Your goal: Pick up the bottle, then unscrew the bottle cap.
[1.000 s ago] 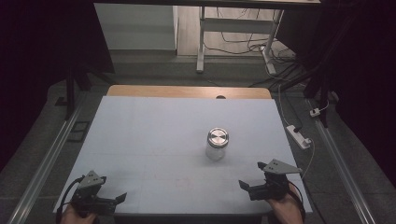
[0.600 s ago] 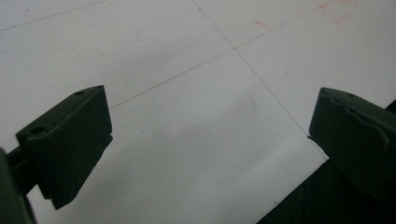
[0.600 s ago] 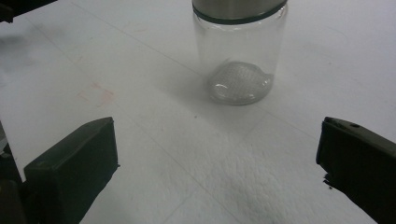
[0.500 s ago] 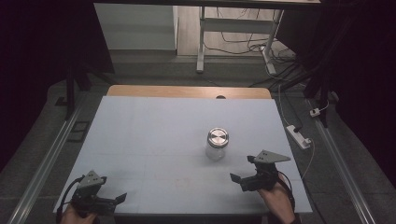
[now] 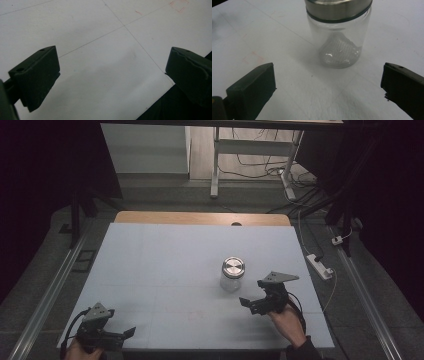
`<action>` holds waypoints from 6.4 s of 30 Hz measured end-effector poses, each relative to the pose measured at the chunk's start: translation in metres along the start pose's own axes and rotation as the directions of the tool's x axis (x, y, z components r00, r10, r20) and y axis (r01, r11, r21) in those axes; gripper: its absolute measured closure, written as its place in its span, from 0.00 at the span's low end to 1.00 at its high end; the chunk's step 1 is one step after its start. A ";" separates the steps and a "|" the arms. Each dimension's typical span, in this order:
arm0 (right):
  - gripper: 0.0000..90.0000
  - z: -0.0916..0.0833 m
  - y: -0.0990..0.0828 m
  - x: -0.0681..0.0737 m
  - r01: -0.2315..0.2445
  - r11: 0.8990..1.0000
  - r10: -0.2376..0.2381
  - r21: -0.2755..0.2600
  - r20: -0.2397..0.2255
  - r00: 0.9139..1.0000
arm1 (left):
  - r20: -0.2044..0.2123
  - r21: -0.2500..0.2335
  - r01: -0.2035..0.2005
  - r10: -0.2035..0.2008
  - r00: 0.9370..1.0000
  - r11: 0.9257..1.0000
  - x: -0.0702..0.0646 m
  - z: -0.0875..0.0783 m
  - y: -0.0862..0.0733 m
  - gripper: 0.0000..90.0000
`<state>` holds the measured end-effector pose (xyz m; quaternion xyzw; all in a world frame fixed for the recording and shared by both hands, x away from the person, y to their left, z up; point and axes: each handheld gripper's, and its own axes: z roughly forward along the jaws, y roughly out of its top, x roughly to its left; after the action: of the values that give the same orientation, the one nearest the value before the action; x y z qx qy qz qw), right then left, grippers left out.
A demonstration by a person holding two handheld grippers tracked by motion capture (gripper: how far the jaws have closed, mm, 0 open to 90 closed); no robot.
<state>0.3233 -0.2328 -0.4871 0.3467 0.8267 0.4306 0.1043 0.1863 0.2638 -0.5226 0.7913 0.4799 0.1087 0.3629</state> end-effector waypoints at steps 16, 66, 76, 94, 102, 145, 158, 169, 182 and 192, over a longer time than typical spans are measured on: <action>0.00 0.030 0.014 -0.004 0.041 0.999 -0.041 0.020 0.038 0.998 | 0.010 -0.002 0.004 -0.004 1.000 1.000 0.001 0.000 0.000 0.00; 0.17 0.072 0.038 -0.011 0.127 0.992 -0.127 0.006 0.054 0.990 | 0.037 -0.005 0.005 -0.005 0.999 1.000 0.002 -0.001 -0.001 0.00; 0.17 0.062 0.047 0.009 0.174 0.984 -0.174 -0.028 0.018 0.985 | 0.041 -0.006 0.006 -0.006 0.999 1.000 0.003 -0.001 -0.001 0.00; 0.17 0.061 0.055 0.056 0.228 0.973 -0.230 -0.040 -0.075 0.970 | 0.056 -0.011 0.016 -0.016 0.998 1.000 0.004 -0.002 -0.001 0.00; 0.17 0.066 0.056 0.078 0.259 0.965 -0.261 -0.034 -0.124 0.957 | 0.060 -0.007 0.019 -0.019 0.998 1.000 0.005 -0.001 -0.001 0.00; 0.17 0.066 0.051 0.104 0.307 0.950 -0.311 -0.052 -0.192 0.931 | 0.120 -0.108 -0.112 0.125 0.985 0.988 -0.007 0.000 0.022 0.00; 0.17 0.064 0.052 0.104 0.311 0.949 -0.316 -0.059 -0.193 0.929 | 0.212 -0.144 -0.213 0.241 0.947 0.966 -0.019 0.018 0.054 0.00; 0.17 0.063 0.052 0.103 0.305 0.950 -0.311 -0.062 -0.198 0.930 | 0.256 -0.180 -0.246 0.287 0.923 0.952 -0.026 0.031 0.085 0.00; 0.17 0.063 0.052 0.101 0.311 0.948 -0.318 -0.063 -0.207 0.925 | 0.268 -0.187 -0.333 0.374 0.888 0.924 -0.037 0.042 0.121 0.00; 0.17 0.063 0.052 0.101 0.331 0.942 -0.336 -0.062 -0.240 0.911 | 0.405 -0.243 -0.435 0.498 0.767 0.867 -0.049 0.055 0.155 0.00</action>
<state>0.3036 -0.1054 -0.4715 0.1433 0.8758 0.4546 0.0760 0.2946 0.1541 -0.4478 0.8623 0.1608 0.0396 0.4785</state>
